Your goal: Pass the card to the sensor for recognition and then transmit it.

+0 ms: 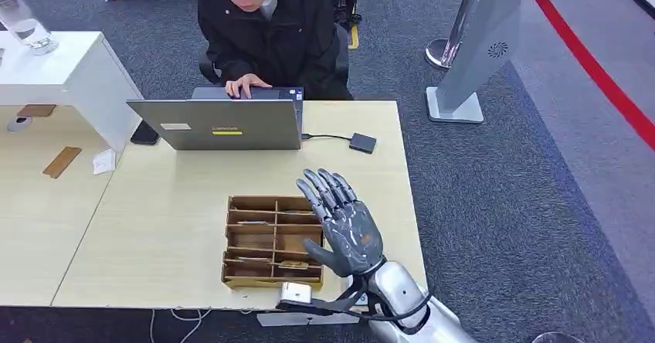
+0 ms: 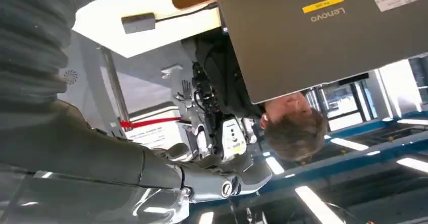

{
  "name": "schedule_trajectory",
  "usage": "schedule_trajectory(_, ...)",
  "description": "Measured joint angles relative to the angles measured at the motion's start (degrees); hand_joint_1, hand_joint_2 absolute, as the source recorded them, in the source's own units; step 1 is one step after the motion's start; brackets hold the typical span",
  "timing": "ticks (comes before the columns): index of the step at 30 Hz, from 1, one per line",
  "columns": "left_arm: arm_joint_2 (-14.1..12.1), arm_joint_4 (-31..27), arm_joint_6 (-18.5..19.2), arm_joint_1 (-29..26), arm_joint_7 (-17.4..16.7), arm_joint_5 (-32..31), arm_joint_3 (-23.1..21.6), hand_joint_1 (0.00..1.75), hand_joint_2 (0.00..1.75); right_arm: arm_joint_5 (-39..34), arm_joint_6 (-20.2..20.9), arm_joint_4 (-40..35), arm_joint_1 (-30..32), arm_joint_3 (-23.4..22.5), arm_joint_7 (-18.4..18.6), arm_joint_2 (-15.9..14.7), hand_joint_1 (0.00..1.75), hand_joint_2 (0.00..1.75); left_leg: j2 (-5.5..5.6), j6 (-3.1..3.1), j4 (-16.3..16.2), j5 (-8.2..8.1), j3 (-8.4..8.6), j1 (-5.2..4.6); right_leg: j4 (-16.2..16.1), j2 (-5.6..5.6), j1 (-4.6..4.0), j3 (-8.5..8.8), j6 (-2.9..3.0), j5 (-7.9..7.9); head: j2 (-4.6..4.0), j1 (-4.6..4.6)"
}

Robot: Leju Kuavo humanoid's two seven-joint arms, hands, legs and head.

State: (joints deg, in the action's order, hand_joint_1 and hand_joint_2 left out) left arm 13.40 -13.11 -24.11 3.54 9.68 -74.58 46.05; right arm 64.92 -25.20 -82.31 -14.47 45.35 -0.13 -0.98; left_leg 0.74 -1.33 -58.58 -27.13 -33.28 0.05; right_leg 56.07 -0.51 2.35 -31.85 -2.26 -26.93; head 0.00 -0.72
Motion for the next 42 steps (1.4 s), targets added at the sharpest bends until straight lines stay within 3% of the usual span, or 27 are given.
schedule_trajectory(13,0.0,0.0,0.6,0.5,-0.2,-0.7,-0.4,0.0,0.0,0.3,3.4,2.7,-2.7,1.3,1.3,0.3,0.0,1.75,0.0,0.0,0.0,0.0,0.0,0.0,0.0,0.0,0.0,0.01,0.0,0.0,0.0,0.0)
schedule_trajectory(42,0.0,0.0,1.2,0.7,-0.6,-1.2,-1.0,0.0,0.0,-1.3,6.4,9.0,-6.0,2.7,2.5,2.6,0.0,1.75,0.0,0.0,0.0,0.0,0.0,0.0,0.0,0.0,0.0,0.0,0.0,0.0,0.0,-0.02)
